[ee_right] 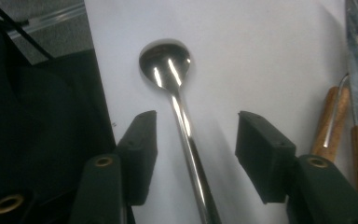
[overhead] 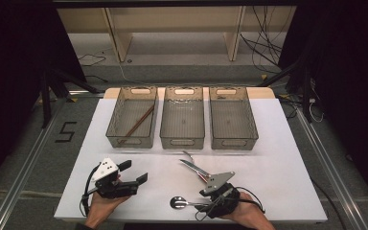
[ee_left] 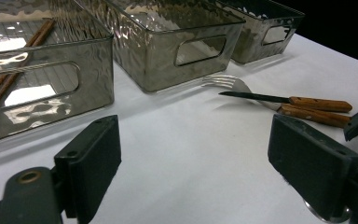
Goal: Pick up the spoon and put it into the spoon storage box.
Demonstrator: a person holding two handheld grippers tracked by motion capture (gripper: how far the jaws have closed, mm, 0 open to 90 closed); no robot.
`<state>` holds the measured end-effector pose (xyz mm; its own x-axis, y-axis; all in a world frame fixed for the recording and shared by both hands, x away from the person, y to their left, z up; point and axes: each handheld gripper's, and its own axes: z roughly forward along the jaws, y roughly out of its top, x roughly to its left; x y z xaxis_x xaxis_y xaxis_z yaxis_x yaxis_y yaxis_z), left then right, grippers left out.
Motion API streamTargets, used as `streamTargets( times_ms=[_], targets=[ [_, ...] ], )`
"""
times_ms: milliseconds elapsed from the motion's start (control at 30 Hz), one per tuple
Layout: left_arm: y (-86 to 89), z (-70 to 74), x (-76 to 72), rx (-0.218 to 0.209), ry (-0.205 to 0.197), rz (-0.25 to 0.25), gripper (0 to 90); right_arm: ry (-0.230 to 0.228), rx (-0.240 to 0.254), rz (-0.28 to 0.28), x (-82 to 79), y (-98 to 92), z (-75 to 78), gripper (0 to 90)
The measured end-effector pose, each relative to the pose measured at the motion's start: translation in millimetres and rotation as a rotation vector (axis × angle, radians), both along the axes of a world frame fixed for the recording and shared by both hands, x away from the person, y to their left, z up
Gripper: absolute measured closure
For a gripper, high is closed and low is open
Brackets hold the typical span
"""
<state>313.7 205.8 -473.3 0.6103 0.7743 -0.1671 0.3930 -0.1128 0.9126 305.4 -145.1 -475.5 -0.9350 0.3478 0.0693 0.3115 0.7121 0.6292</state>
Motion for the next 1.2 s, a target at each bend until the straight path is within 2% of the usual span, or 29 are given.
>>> streamTargets(
  times_ms=[133,200,467,600,767,900,1200],
  targets=[
    [-1.4,0.1,-1.8,0.005,0.002,-0.007,16.8,-0.002,-0.026,0.033,0.3,4.9,-3.3,56.1],
    [-2.5,0.1,-2.9,0.011,0.005,-0.014,16.8,-0.009,-0.055,0.038,0.2,7.1,-4.5,58.1],
    [-3.2,-1.2,-3.6,0.028,0.009,-0.022,16.8,-0.041,-0.101,0.059,-0.9,14.2,-6.0,65.2],
    [-3.8,-1.7,-3.6,0.030,0.011,-0.023,16.8,-0.048,-0.110,0.074,-2.7,16.7,-5.4,70.0],
    [-4.1,-1.4,-3.9,0.030,0.008,-0.023,16.8,-0.031,-0.111,0.062,-2.4,17.6,-5.2,72.9],
    [-4.2,-1.5,-3.9,0.031,0.009,-0.024,16.8,-0.028,-0.113,0.050,-1.8,18.6,-4.8,82.2],
    [-3.6,-1.8,-3.7,0.045,0.010,-0.024,16.8,-0.040,-0.120,0.072,-5.6,20.4,-2.4,85.7]
  ],
)
